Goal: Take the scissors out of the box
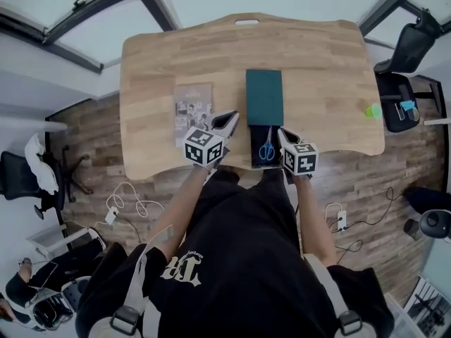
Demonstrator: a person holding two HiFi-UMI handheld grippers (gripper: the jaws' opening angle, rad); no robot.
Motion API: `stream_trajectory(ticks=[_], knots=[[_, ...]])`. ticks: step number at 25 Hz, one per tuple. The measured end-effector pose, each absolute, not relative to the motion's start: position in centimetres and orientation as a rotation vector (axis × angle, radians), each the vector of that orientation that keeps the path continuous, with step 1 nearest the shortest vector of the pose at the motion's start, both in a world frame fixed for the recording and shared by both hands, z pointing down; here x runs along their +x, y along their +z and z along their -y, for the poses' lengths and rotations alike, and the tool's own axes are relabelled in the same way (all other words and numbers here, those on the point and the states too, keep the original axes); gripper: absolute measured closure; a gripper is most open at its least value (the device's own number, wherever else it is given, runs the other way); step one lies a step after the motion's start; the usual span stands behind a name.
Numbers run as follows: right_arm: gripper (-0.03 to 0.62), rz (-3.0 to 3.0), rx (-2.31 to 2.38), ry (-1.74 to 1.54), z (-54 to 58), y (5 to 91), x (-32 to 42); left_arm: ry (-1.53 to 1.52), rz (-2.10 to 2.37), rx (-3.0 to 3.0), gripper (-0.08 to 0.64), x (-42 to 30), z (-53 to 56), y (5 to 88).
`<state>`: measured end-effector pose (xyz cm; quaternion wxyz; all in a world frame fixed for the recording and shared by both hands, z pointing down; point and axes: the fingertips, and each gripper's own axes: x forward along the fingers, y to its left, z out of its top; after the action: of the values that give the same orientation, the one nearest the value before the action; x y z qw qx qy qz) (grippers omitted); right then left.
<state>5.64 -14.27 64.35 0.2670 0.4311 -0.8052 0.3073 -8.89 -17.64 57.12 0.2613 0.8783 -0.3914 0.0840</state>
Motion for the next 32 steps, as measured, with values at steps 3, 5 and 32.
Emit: stream_trajectory(ticks=[3, 5, 32], knots=[[0.589, 2.127, 1.215, 0.846, 12.9, 65.5, 5.8, 0.244, 1.011, 2.404, 0.560, -8.9, 17.3, 57.8], [0.589, 2.100, 1.243, 0.858, 12.0, 66.3, 5.8, 0.254, 0.969, 2.417, 0.560, -8.6, 17.1, 58.2], [0.448, 1.704, 1.106, 1.030, 5.9, 78.0, 4.5, 0.356, 0.758, 2.471, 0.560, -7.3, 15.5, 62.9]])
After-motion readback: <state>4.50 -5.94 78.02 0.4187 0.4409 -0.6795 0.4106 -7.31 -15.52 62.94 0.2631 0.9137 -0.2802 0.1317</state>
